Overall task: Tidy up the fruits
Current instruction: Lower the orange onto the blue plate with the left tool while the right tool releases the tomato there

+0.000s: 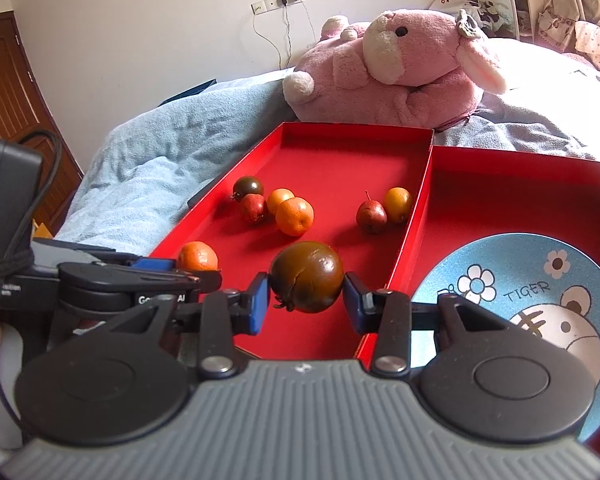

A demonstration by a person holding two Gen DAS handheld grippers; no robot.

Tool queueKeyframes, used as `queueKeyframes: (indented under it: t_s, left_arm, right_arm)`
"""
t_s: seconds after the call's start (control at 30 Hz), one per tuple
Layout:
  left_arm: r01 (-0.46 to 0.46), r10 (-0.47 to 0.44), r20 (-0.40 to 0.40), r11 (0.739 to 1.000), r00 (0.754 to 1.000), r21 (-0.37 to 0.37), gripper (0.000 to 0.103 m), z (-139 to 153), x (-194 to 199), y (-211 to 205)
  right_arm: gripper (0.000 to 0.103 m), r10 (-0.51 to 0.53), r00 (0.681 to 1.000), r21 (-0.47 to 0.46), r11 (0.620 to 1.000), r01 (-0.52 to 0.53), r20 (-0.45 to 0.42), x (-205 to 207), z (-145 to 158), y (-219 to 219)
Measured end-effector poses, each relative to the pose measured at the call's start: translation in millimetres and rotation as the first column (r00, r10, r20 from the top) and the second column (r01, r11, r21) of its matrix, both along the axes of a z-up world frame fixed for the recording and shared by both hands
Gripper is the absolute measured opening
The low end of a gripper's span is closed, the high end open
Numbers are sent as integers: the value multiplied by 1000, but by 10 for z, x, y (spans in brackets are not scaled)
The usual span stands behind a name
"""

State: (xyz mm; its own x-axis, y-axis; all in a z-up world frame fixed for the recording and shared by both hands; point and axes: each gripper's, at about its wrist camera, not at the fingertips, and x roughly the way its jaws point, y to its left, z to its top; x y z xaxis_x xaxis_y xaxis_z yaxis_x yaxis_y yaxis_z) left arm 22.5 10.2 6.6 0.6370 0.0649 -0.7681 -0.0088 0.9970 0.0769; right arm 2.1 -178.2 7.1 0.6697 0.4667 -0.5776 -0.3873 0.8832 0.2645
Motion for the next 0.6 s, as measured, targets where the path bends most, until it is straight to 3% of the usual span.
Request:
queueKeyframes:
  t_s: [0.6]
  left_arm:
    - [76, -77, 45, 997, 996, 21, 44, 145, -33, -424]
  right_arm:
    - [43, -64, 998, 7, 998, 64, 5, -144, 22, -390]
